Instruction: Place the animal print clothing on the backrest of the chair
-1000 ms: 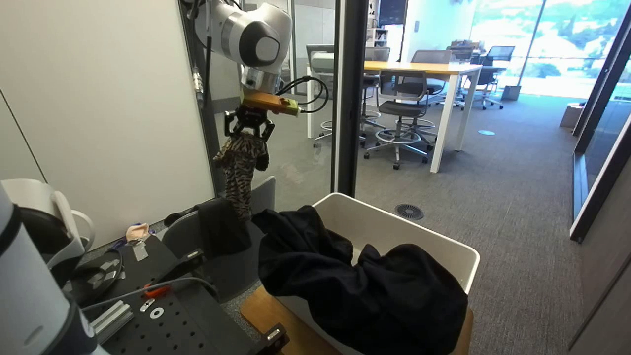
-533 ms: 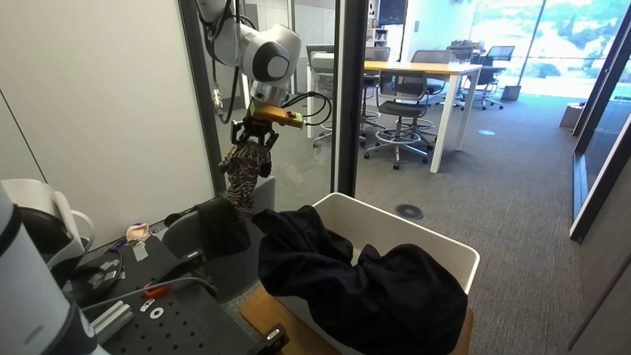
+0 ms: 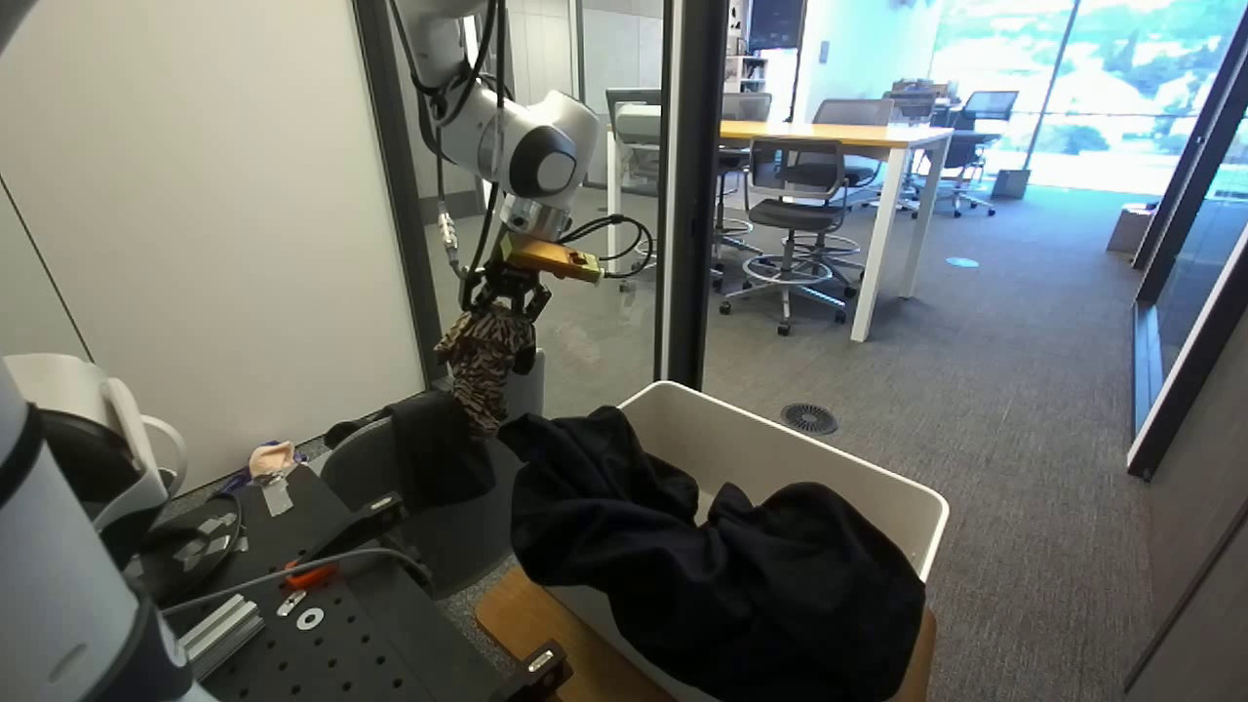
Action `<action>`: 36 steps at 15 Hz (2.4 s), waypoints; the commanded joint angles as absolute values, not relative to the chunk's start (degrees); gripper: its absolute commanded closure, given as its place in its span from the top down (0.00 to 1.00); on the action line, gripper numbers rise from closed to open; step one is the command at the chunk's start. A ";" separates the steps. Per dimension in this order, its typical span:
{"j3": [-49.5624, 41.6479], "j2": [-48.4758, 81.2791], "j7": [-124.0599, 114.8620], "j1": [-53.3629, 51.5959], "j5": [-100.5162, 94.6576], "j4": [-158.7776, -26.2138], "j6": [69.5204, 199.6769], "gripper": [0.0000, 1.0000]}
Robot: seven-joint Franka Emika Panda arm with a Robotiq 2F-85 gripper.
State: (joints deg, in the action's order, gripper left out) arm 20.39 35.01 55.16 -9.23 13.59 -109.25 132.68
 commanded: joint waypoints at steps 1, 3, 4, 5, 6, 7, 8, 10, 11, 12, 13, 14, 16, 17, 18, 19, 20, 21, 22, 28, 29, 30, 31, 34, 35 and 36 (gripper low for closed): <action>19.78 38.31 53.59 -9.79 10.96 -106.34 133.67 0.15; 19.68 39.56 53.23 -9.60 10.07 -105.81 134.18 0.15; 19.65 40.02 53.08 -9.47 9.80 -105.64 134.49 0.15; 19.55 40.65 52.84 -9.44 9.59 -105.20 134.58 0.15; 19.54 40.89 52.68 -9.38 9.46 -105.14 134.61 0.15; 19.50 41.09 52.44 -9.30 9.32 -104.90 134.50 0.14; 19.36 41.38 51.93 -9.31 9.16 -104.52 134.37 0.34; 19.27 41.49 51.12 -9.26 9.04 -104.28 134.30 0.57; 19.24 41.42 50.73 -9.27 8.89 -104.32 134.36 0.62; 19.12 41.22 50.28 -9.31 8.66 -104.34 134.40 0.71; 19.05 41.03 49.95 -9.31 8.44 -104.39 134.47 0.79; 18.97 40.97 49.59 -9.33 8.21 -104.39 134.53 0.86; 18.78 40.69 48.76 -9.33 7.71 -104.47 134.60 0.99; 18.67 40.39 48.34 -9.32 7.43 -104.76 134.75 1.00; 18.57 40.01 47.98 -9.32 7.13 -105.03 134.81 1.00; 18.43 39.56 47.54 -9.36 6.73 -105.31 134.58 1.00; 18.36 39.15 47.15 -9.33 6.26 -105.52 134.24 1.00; 18.16 38.40 46.45 -9.42 5.61 -105.95 133.97 1.00; 17.93 37.61 45.59 -9.58 4.93 -106.37 133.58 1.00; 17.19 29.64 38.82 -10.46 0.78 -111.41 129.62 1.00; 16.87 26.58 36.45 -10.72 -0.02 -113.96 129.47 1.00; 16.60 23.48 33.84 -10.94 -0.77 -116.43 129.45 1.00; 16.49 20.00 30.94 -11.08 -1.29 -119.12 129.19 1.00; 16.52 11.10 21.90 -11.19 -1.29 -124.74 126.56 1.00; 16.47 7.84 19.15 -11.19 -0.87 -126.56 125.45 1.00; 16.26 4.55 16.39 -11.34 -1.13 -128.37 124.10 1.00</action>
State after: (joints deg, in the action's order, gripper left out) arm 17.52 15.82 24.23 -10.12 -0.35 -121.04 126.82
